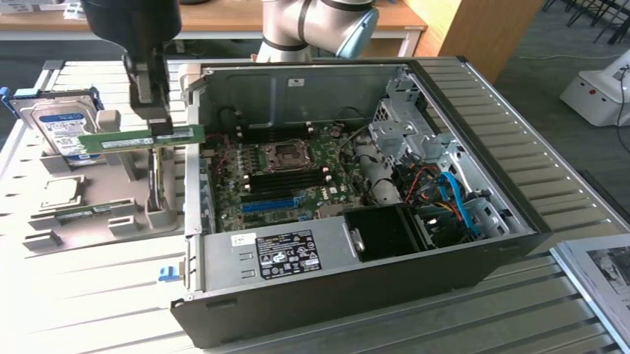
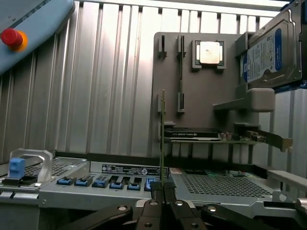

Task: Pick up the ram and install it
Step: 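Pick up the ram and move it above insertion slot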

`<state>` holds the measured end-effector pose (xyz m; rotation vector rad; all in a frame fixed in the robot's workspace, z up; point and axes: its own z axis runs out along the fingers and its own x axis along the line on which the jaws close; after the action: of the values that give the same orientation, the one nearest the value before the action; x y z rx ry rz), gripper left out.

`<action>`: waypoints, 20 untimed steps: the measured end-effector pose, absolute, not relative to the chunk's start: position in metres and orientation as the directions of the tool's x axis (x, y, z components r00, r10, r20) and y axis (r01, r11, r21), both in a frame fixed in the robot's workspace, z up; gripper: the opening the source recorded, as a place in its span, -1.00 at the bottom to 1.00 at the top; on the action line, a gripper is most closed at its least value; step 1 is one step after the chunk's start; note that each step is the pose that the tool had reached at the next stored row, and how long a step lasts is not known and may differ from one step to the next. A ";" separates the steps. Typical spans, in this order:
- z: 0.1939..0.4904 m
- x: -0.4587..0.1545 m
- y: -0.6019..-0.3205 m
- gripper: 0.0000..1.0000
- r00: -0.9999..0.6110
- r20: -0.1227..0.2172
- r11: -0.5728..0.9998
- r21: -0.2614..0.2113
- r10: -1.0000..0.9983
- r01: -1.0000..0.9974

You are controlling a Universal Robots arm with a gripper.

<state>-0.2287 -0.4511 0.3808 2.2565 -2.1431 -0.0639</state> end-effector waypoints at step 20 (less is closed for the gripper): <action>0.381 -0.159 -0.451 -0.76 0.051 -0.010 -0.052 0.050 -0.999 -0.997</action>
<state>-0.1595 -0.4512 0.3808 2.2565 -2.1427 -0.0646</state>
